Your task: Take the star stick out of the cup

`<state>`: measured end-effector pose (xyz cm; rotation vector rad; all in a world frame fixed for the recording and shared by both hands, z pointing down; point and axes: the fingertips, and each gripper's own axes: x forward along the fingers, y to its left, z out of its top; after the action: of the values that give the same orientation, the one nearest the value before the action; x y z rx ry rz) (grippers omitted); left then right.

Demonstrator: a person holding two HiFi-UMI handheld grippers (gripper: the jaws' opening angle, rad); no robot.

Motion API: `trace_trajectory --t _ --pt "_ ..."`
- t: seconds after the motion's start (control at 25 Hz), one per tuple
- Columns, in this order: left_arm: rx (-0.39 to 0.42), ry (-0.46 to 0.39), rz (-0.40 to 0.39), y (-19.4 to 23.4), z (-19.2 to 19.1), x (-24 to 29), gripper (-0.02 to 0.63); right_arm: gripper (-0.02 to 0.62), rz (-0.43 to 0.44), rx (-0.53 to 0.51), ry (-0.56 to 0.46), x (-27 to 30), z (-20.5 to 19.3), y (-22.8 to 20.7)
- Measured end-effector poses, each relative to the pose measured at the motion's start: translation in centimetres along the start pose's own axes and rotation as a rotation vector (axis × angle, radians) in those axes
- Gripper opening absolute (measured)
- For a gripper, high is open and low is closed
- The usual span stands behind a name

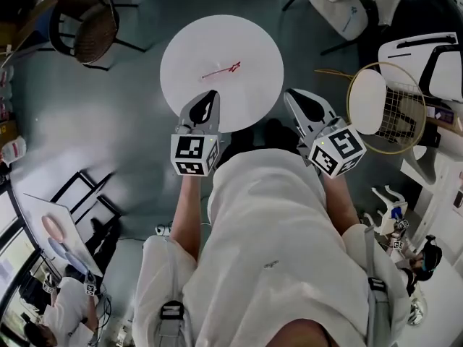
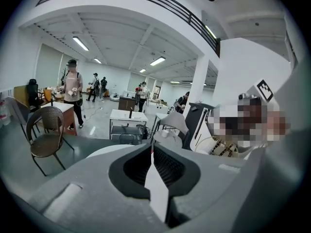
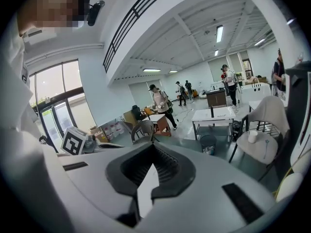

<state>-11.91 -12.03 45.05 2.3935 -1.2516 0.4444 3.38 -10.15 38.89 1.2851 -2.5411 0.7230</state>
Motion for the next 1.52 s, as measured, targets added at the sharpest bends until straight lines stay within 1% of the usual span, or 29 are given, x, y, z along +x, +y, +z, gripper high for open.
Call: trace_trajectory --t 0.16,0.28,0.44,0.52,0.68,0.92,1.24,1.4,1.52 --pt "0.051 0.037 -0.037 0.9 -0.6 1.1 0.011 0.006 -0.038 0.024 0.007 0.6 -0.6 0.1" --pt "0.087 0.05 -0.047 1.9 -0.5 2.1 0.011 0.006 -0.041 0.028 0.019 1.5 -0.9 0.2" --pt "0.132 0.078 -0.06 2.2 -1.1 2.9 0.012 0.006 -0.04 0.048 0.035 2.3 -1.5 0.2" --pt "0.159 0.098 -0.064 2.1 -1.7 3.5 0.027 0.006 -0.037 0.055 0.04 2.7 -1.7 0.0" --pt "0.207 0.142 -0.067 2.0 -3.1 4.6 0.054 0.006 -0.033 0.066 0.058 3.0 -2.0 -0.2" --pt "0.228 0.197 -0.08 2.7 -5.0 6.8 0.068 0.006 -0.057 0.075 0.089 3.4 -2.5 -1.0" --pt "0.303 0.255 -0.079 3.8 -7.0 9.0 0.075 0.006 -0.069 0.095 0.122 4.0 -3.9 -1.4" --pt "0.362 0.293 -0.065 4.4 -8.1 10.0 0.084 0.006 -0.081 0.105 0.123 4.0 -4.0 -1.6" --pt "0.413 0.32 -0.073 4.4 -8.9 10.7 0.089 0.006 -0.089 0.109 0.127 3.9 -4.2 -1.7"
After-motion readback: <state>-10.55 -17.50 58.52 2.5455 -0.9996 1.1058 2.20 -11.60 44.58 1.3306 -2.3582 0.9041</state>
